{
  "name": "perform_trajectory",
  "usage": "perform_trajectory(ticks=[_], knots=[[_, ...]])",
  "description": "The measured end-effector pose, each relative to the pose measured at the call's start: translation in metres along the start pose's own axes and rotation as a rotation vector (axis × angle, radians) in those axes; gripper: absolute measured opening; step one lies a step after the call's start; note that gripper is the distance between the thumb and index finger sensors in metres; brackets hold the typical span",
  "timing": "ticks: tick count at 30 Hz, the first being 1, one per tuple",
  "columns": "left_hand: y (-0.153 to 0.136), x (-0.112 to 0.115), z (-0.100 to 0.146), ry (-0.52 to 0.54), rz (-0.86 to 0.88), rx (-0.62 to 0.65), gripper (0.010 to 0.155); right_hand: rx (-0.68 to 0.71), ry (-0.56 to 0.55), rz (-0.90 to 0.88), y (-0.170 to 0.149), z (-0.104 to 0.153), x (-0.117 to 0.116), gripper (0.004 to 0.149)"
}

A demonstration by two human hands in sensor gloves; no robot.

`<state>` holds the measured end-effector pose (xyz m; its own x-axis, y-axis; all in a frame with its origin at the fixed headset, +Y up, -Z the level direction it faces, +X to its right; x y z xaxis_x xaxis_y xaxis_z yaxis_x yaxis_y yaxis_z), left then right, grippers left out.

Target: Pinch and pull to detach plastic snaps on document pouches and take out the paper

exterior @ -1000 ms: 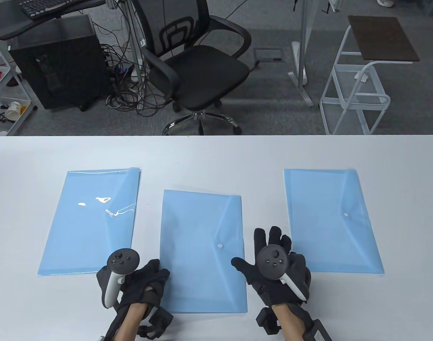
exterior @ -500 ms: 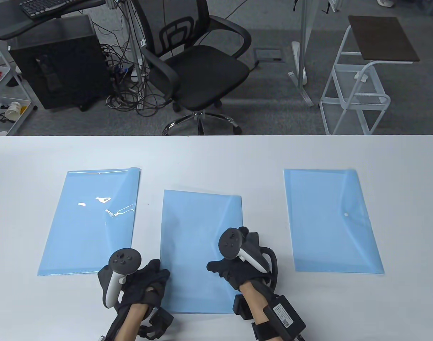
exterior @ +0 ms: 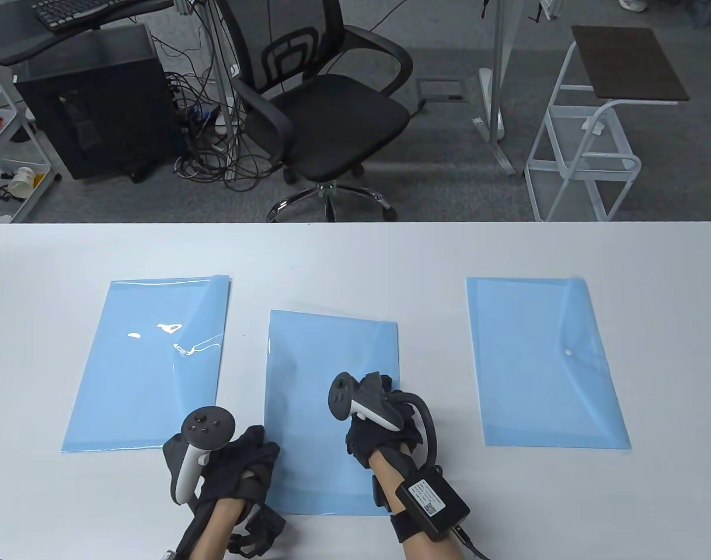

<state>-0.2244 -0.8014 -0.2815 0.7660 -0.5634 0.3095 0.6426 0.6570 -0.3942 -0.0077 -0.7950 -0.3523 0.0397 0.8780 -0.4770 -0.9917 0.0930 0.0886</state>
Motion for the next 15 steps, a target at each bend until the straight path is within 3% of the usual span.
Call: perform_trajectory(ticks=[6, 15], knots=[[0.001, 0.000, 0.000, 0.000, -0.006, 0.000, 0.047, -0.053, -0.064, 0.063, 0.010, -0.007, -0.002, 0.076], [0.001, 0.001, 0.000, 0.002, -0.019, 0.002, 0.047, -0.121, -0.137, 0.221, 0.028, -0.022, -0.002, 0.064]])
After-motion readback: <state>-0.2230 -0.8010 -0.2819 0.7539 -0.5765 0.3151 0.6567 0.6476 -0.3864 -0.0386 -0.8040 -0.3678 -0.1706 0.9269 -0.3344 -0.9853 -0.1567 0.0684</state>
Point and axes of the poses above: the tracker on the back of each hand, its own y axis roughly to the thumb side, its own z axis roughly from the fingertips to the wrist, x = y × z, the point moved 5 cm from there along -z, roughly from the wrist to the fingertips, and after that the axes turned 3 degrees about -z, right-handed, at the moved point
